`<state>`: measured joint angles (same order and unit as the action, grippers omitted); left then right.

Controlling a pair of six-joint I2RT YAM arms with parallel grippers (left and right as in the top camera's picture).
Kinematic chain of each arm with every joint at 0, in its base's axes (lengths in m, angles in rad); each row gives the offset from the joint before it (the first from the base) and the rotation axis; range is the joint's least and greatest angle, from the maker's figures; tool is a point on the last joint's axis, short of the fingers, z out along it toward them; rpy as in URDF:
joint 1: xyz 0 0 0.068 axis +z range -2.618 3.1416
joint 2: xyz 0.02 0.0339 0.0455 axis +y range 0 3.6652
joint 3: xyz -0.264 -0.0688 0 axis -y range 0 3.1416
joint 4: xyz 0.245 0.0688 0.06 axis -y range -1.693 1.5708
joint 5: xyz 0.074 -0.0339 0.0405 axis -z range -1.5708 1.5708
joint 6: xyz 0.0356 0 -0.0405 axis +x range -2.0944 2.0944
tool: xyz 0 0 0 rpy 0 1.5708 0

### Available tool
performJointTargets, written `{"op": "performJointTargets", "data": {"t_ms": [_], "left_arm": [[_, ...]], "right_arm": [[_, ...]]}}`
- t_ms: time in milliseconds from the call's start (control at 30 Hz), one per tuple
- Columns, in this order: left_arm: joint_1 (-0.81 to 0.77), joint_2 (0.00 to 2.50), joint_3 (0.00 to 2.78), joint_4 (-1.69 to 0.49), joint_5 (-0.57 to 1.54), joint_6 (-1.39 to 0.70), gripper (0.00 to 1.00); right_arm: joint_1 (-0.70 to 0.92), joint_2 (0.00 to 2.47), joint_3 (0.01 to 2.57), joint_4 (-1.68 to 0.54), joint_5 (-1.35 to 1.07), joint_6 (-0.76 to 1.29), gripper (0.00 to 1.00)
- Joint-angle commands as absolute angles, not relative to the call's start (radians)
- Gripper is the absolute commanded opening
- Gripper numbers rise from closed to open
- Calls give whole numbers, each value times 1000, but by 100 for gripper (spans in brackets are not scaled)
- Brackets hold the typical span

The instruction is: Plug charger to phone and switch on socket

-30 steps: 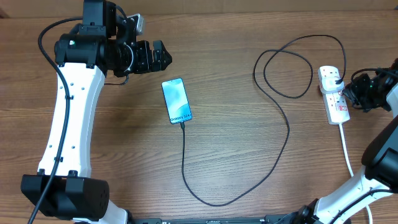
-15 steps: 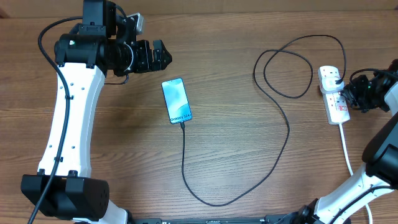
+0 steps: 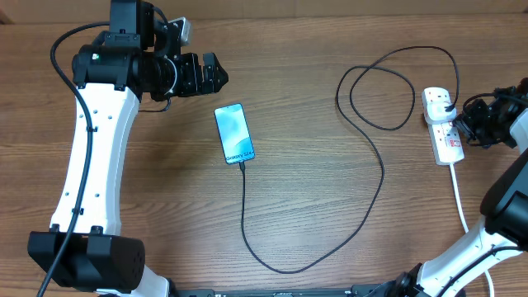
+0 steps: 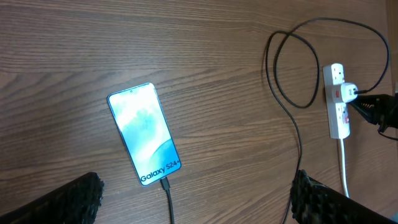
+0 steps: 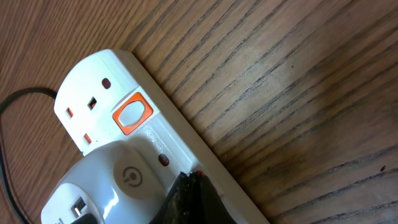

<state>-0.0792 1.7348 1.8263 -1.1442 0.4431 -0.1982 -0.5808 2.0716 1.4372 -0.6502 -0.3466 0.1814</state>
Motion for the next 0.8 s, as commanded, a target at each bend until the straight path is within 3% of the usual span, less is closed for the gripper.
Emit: {"op": "performJointTargets", "data": {"t_ms": [0, 767], "left_arm": [[-81, 1721, 1841, -1139, 437, -172, 100], [-81, 1721, 1841, -1140, 438, -172, 100]], "right_arm": [[-564, 2079, 1445, -640, -333, 154, 4], [-496, 2080, 1427, -695, -339, 186, 4]]}}
